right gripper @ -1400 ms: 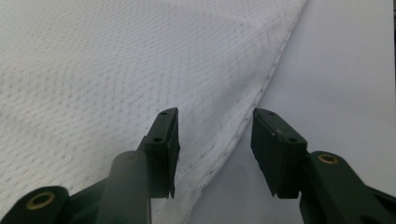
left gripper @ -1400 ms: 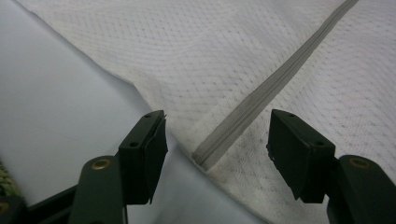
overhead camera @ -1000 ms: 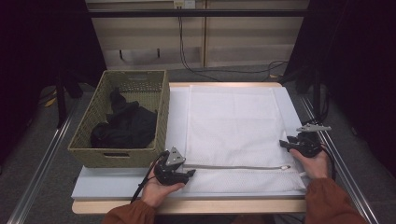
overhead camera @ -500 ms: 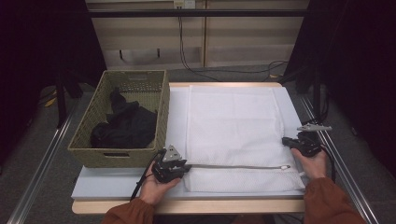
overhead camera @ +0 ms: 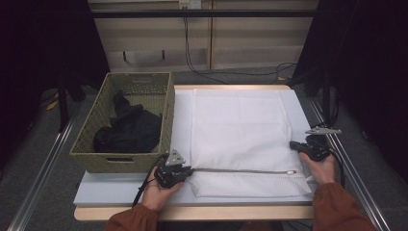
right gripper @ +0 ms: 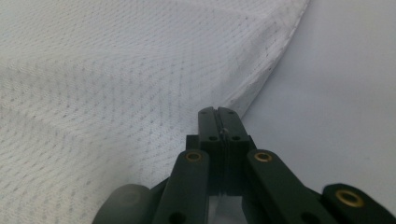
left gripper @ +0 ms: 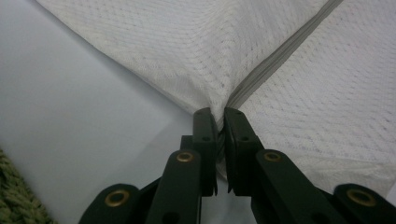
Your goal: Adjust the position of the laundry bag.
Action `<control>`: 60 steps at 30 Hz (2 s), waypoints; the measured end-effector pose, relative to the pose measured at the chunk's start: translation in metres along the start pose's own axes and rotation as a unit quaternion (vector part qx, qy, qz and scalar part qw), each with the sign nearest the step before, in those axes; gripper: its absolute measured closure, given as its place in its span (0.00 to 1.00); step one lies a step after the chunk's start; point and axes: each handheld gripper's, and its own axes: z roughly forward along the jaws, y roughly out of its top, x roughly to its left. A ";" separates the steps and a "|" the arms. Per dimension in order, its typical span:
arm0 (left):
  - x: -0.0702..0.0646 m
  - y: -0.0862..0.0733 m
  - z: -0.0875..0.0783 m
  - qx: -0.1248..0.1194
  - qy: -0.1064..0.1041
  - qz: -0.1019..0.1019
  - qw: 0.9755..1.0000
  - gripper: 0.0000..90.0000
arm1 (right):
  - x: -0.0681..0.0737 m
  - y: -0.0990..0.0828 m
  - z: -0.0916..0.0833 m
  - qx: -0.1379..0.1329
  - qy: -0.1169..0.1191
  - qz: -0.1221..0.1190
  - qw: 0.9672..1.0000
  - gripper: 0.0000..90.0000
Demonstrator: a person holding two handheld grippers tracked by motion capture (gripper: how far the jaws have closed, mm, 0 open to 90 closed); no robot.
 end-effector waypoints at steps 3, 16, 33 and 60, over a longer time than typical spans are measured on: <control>0.001 -0.001 -0.002 0.003 0.001 0.004 1.000 0.93 | 0.001 0.001 0.001 -0.002 0.003 0.003 1.000 0.99; 0.000 -0.007 -0.022 0.001 0.014 -0.001 1.000 0.93 | 0.008 0.002 0.004 -0.005 0.029 0.000 1.000 0.99; 0.007 -0.024 -0.041 0.027 0.039 0.004 0.999 0.93 | 0.034 0.010 0.005 0.000 0.064 -0.034 0.997 0.99; 0.011 -0.038 -0.054 0.021 0.054 -0.004 0.998 0.79 | 0.043 0.007 0.007 0.004 0.078 -0.047 0.996 0.92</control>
